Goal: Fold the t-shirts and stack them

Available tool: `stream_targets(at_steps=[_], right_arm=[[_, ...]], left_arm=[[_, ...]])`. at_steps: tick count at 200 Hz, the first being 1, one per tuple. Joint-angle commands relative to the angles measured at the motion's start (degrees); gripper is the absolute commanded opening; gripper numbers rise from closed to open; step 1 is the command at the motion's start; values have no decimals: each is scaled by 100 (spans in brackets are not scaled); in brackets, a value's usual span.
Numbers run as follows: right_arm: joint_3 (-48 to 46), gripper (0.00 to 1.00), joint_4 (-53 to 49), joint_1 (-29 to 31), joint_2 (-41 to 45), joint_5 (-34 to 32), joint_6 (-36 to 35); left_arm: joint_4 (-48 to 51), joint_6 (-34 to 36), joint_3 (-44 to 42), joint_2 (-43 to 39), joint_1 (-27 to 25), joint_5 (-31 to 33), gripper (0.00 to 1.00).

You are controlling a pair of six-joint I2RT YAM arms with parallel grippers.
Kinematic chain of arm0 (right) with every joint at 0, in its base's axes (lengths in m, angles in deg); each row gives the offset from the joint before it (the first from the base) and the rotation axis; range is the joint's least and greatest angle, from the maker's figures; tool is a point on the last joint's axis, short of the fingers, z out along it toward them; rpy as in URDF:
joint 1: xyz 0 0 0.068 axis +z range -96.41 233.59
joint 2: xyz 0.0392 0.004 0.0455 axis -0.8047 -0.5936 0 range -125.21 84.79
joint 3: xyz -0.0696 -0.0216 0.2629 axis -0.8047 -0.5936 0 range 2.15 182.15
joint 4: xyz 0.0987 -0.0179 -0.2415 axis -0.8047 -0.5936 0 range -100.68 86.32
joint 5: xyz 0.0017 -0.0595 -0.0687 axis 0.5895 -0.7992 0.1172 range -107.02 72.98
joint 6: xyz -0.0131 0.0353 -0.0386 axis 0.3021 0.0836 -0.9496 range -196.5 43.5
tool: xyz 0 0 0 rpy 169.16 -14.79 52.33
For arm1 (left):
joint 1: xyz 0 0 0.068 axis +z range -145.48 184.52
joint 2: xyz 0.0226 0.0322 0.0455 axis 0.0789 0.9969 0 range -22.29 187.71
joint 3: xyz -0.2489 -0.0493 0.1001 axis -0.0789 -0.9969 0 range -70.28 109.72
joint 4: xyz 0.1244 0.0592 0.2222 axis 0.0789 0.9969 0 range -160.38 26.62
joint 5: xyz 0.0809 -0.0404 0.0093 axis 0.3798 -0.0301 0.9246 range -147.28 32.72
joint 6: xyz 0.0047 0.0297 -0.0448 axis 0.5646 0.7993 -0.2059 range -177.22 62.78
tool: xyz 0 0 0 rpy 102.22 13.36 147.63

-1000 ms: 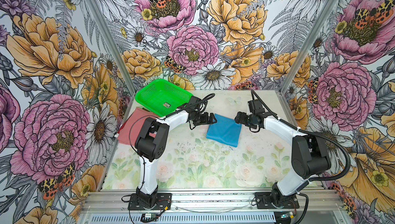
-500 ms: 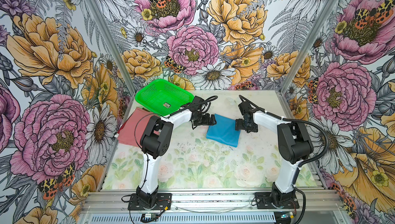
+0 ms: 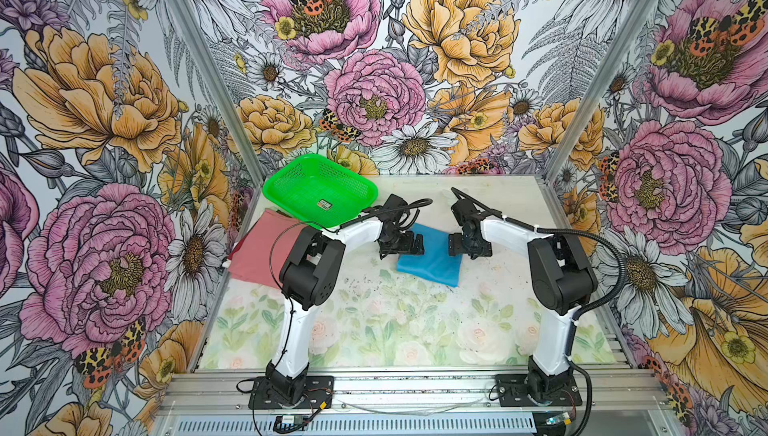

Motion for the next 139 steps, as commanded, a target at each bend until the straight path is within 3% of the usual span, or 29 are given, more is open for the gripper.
stream_targets(at_steps=[1, 15, 43, 68, 81, 111, 128, 139], right_arm=[[-206, 88, -148, 229, -200, 237, 72], [-216, 88, -142, 336, -239, 249, 135], [-273, 88, -41, 473, -271, 331, 252], [-319, 88, 78, 541, -301, 450, 321], [-334, 88, 128, 555, -306, 503, 351], [-378, 88, 229, 564, -220, 650, 376], [-426, 88, 330, 548, -29, 774, 390], [-461, 88, 369, 533, 159, 841, 403]], left_arm=[[110, -237, -28, 278, -177, 120, 99], [77, -371, -28, 342, -249, 211, 99], [-201, -613, -185, 428, -325, -17, 84], [-459, -792, -405, 448, -420, 30, 60], [-463, -806, -473, 439, -477, 206, 41], [-507, -845, -688, 333, -510, 610, 26], [-638, -834, -860, 177, -500, 800, 9], [-680, -770, -962, 90, -509, 979, 5]])
